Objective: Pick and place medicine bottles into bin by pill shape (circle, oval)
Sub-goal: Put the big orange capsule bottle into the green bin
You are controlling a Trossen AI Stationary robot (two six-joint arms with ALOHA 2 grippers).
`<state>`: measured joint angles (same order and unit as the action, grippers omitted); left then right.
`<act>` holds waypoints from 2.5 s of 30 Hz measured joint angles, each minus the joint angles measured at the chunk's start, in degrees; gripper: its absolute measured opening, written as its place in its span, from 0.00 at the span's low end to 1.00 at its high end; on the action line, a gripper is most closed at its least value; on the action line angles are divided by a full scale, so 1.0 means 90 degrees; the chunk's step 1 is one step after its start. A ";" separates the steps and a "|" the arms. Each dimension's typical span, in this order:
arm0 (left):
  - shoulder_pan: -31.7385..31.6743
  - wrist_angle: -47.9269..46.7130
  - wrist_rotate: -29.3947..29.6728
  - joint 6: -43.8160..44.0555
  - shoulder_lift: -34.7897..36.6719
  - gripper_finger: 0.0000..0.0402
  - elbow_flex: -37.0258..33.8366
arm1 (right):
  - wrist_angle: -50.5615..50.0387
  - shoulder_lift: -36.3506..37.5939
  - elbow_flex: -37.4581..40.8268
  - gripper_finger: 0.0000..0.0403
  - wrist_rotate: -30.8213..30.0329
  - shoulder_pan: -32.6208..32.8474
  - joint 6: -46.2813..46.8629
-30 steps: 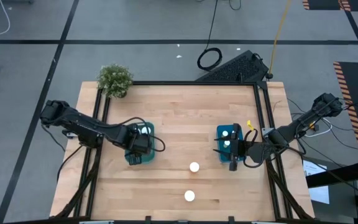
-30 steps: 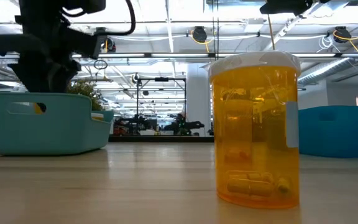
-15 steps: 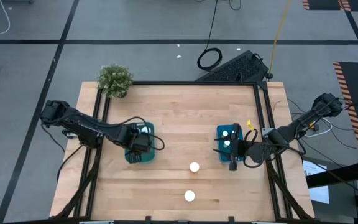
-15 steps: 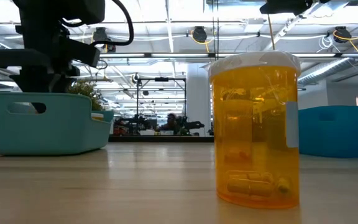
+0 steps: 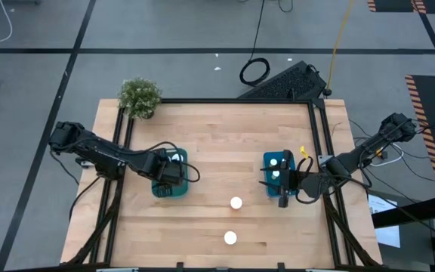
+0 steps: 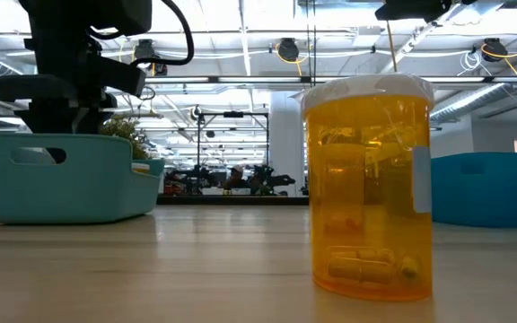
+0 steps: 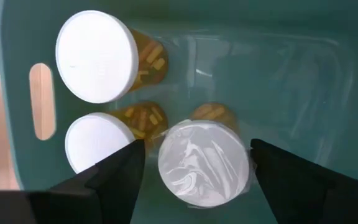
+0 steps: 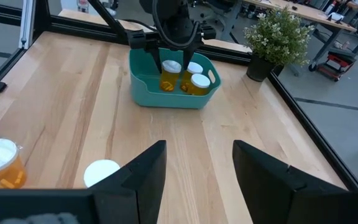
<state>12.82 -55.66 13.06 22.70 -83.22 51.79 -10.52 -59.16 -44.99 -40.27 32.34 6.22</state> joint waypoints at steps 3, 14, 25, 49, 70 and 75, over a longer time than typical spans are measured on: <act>0.0000 -0.0028 0.0000 -0.0010 0.0000 0.75 0.0000 | 0.0002 0.0000 0.0000 0.45 0.0002 0.0000 0.0008; 0.0012 -0.0398 0.0058 -0.0035 0.0000 0.75 0.0658 | 0.0012 -0.0178 0.0000 0.45 0.0708 0.0000 0.0628; 0.0300 -0.0448 0.0859 -0.0177 0.0000 0.75 0.1497 | 0.0798 -0.1755 0.0000 0.45 0.1671 0.0043 0.1541; 0.0940 0.0722 0.1400 -0.0545 0.0000 0.75 0.1586 | 0.2472 -0.4589 -0.0002 0.45 0.1350 0.0350 0.2680; 0.0942 0.1114 0.1399 -0.0819 0.0000 0.75 0.1586 | 0.3068 -0.5230 -0.0002 0.45 0.0625 0.0289 0.2565; 0.0942 0.1304 0.1397 -0.0940 0.0000 0.75 0.1586 | 0.3400 -0.5516 -0.0007 0.45 0.0605 0.0284 0.2557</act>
<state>21.30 -43.92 25.63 14.24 -83.22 66.06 20.08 -108.80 -45.06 -34.83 34.89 29.23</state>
